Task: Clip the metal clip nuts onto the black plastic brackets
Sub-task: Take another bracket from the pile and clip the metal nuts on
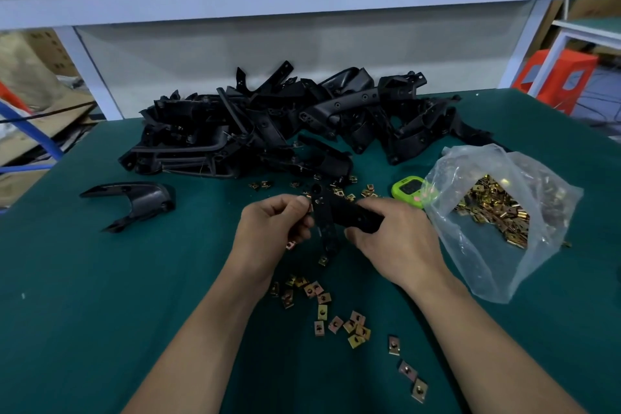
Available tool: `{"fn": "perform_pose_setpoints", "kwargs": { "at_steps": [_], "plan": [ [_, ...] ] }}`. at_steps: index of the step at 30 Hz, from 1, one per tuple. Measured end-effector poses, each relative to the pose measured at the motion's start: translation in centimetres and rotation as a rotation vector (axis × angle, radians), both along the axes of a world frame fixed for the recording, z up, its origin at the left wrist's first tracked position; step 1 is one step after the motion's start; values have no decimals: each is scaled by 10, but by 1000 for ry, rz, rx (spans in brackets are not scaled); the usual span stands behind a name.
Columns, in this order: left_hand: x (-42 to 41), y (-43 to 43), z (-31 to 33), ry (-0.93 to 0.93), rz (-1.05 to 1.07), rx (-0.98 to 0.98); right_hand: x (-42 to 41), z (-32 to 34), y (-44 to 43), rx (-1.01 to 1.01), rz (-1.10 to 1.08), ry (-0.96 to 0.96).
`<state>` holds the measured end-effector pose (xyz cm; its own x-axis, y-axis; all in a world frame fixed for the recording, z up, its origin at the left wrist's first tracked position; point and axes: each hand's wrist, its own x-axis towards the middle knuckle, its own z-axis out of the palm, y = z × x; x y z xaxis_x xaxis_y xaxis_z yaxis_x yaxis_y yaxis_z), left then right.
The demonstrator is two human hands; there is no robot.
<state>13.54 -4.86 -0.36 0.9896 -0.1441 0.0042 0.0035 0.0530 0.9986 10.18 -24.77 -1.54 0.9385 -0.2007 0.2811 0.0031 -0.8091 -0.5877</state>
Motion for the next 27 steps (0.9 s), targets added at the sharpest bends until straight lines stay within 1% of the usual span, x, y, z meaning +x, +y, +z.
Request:
{"fn": "perform_pose_setpoints", "kwargs": {
  "at_steps": [4,7,12,15,18,22,25,27],
  "plan": [
    [1,-1,-1,-24,64,44,0,1,1,-30,-7,38],
    [2,-1,-2,-33,88,58,0,1,0,-16,-29,34],
    [2,-2,-4,7,74,22,-2,2,2,-119,-36,80],
    [3,-2,-6,38,84,-2,-2,2,2,-145,-29,68],
    [2,-2,-7,21,136,-17,-2,2,3,-201,-17,57],
    [0,-5,-10,-56,242,67,-3,1,6,-263,-8,21],
    [-3,-10,-10,-90,319,133,-3,2,7,-253,-14,23],
    [-4,-13,-9,-76,367,103,-5,2,9,-219,-3,40]
  ]
}}
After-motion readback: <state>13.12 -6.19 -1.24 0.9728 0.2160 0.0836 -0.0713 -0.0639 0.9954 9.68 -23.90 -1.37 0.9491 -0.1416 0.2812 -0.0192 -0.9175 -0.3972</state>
